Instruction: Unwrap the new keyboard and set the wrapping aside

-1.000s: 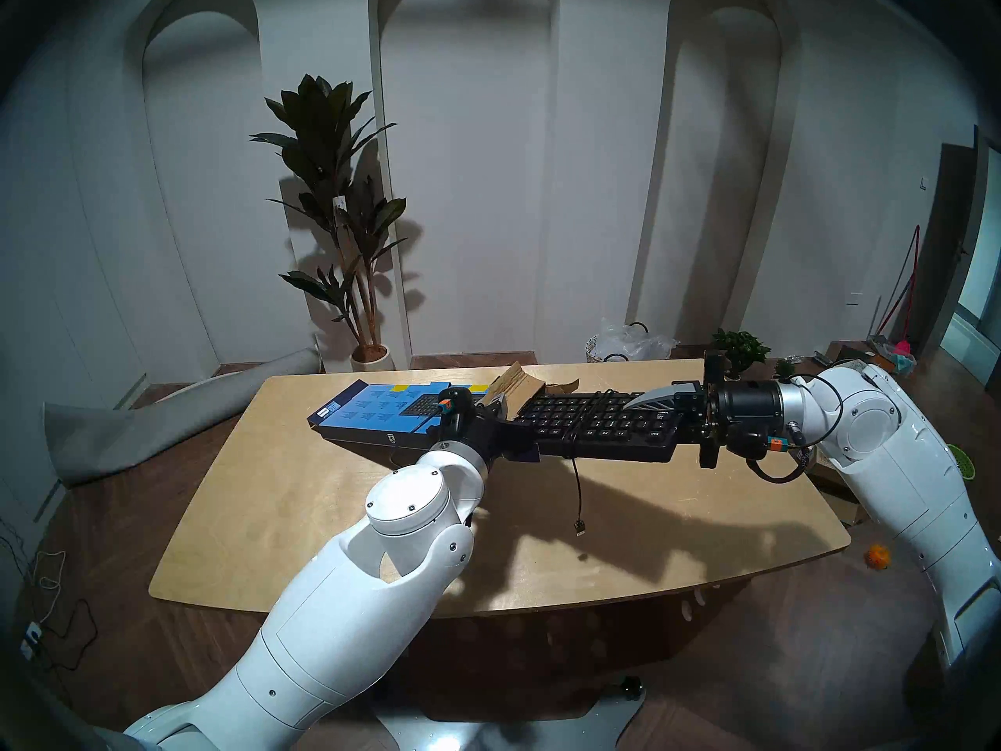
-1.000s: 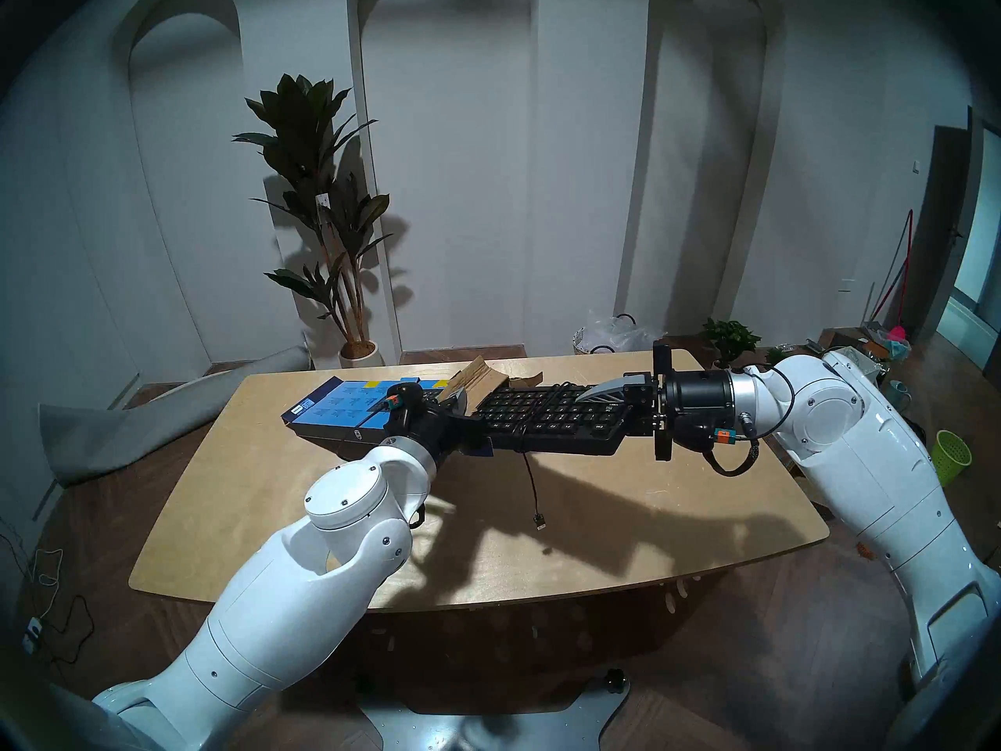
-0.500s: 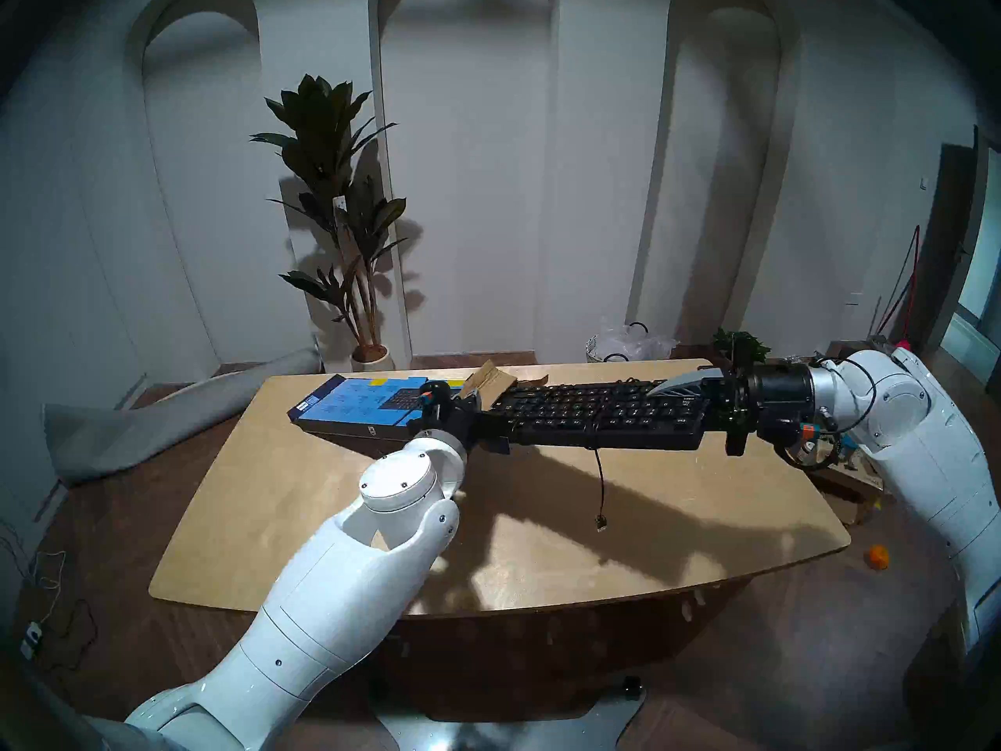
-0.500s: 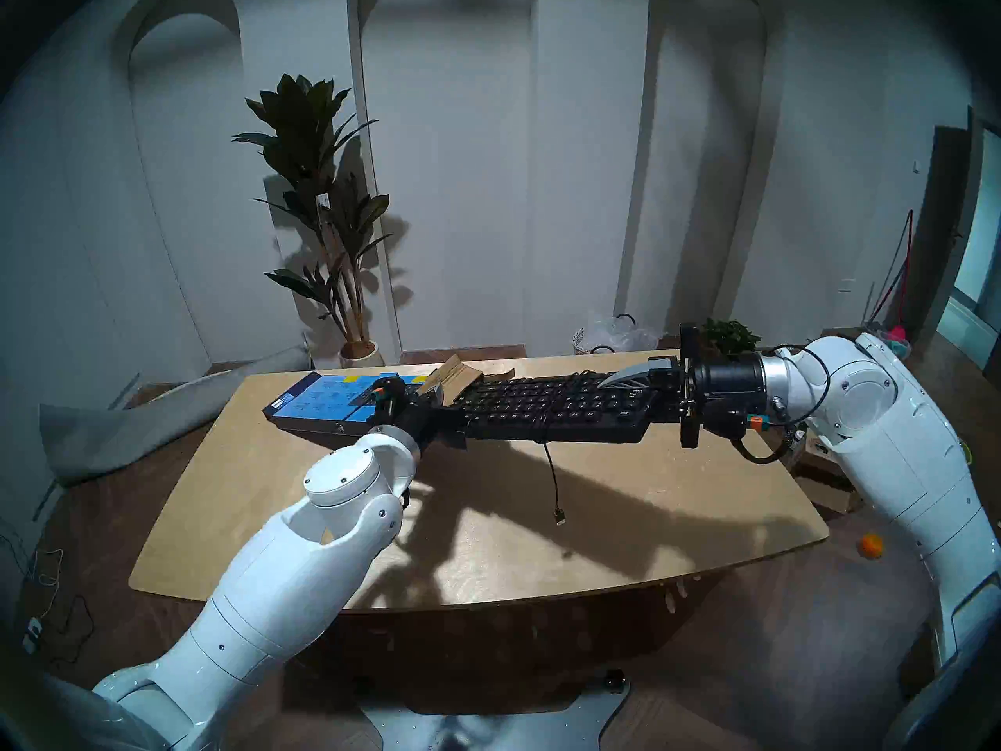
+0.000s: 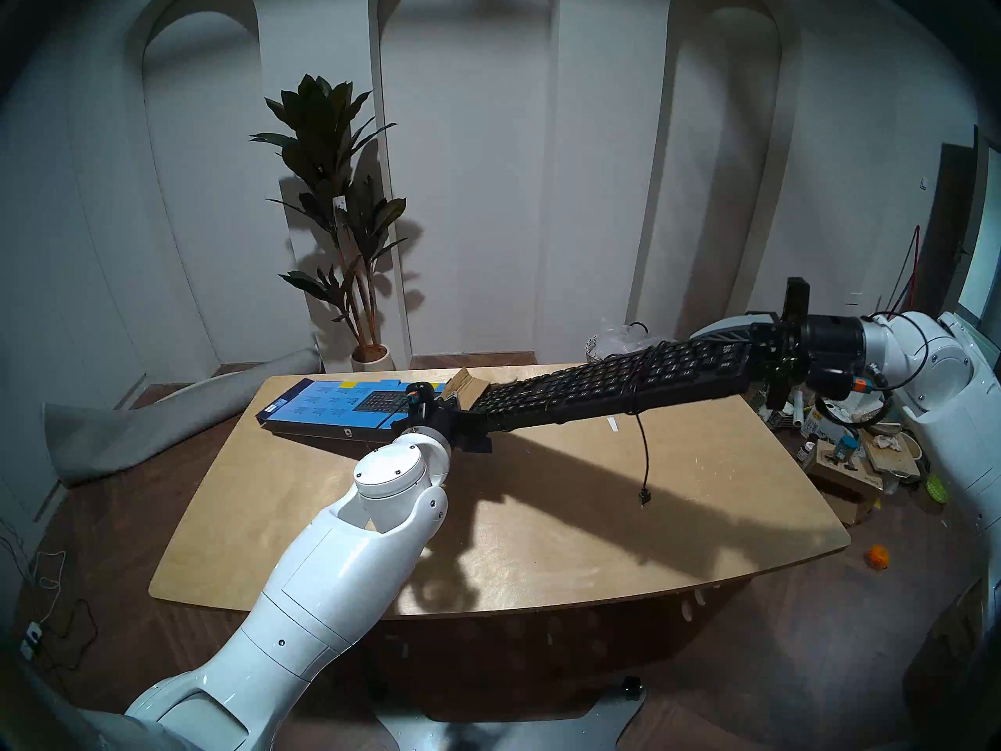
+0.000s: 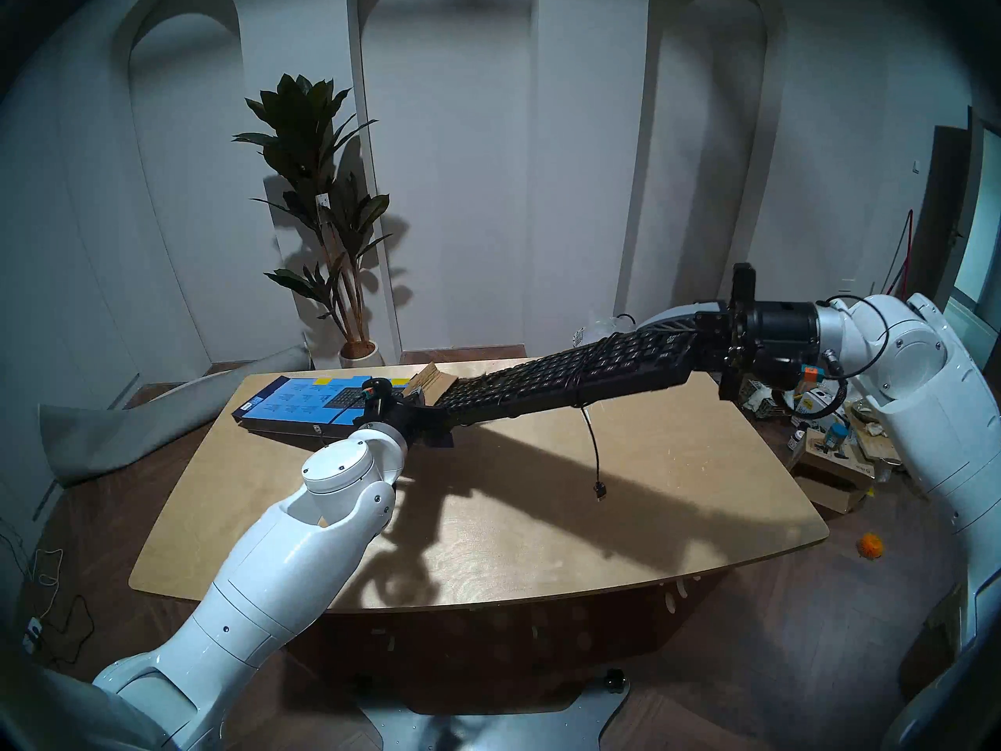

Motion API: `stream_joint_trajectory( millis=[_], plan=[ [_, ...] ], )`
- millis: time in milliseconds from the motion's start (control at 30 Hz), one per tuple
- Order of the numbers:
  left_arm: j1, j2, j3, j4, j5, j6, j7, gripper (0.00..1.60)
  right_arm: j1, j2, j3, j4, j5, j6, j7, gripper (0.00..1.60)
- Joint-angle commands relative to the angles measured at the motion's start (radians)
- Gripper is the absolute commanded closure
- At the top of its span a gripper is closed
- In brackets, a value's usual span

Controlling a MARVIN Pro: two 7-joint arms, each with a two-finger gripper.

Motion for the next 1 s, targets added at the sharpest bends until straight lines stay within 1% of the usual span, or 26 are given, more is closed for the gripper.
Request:
stream_joint_trajectory(
  millis=[0,133,267,367,433,500,667,733,833,867,967],
  plan=[
    [-0.029,-0.020,0.009,0.016,0.006,0.000,0.000,1.60,0.007,0.032,0.133,0.007,0.138,0.001,-0.048,1.60],
    [-0.039,-0.026,0.014,0.029,0.011,0.006,0.005,1.60,-0.020,0.032,0.190,0.022,0.203,0.001,-0.032,1.60],
    [-0.042,-0.030,0.019,0.026,0.014,0.007,0.012,1.60,-0.041,0.018,0.241,0.050,0.264,0.001,-0.013,1.60],
    [-0.038,-0.045,0.017,0.014,0.009,0.006,0.028,1.60,-0.059,-0.004,0.259,0.078,0.297,0.001,0.008,1.60],
    [-0.035,-0.052,0.016,-0.004,0.005,0.002,0.034,1.60,-0.056,-0.029,0.259,0.107,0.300,0.001,0.010,1.60],
    [-0.028,-0.056,0.016,-0.035,0.002,0.002,0.041,1.60,-0.037,-0.054,0.245,0.150,0.285,0.001,0.005,1.60],
    [0.000,-0.071,0.028,-0.107,-0.007,0.005,0.054,1.60,0.005,-0.093,0.200,0.249,0.248,0.001,-0.010,1.60],
    [0.020,-0.068,0.030,-0.144,-0.004,0.008,0.075,1.60,0.024,-0.110,0.182,0.288,0.234,0.001,-0.006,1.60],
    [0.041,-0.070,0.026,-0.174,-0.006,0.014,0.109,1.60,0.056,-0.129,0.162,0.344,0.211,0.001,0.005,1.60],
    [0.042,-0.076,0.029,-0.175,-0.006,0.012,0.115,1.60,0.066,-0.136,0.156,0.362,0.204,0.001,0.008,1.60],
    [0.020,-0.082,0.062,-0.161,0.026,-0.004,0.111,1.60,0.075,-0.139,0.151,0.406,0.184,0.001,0.026,1.60]
  ],
)
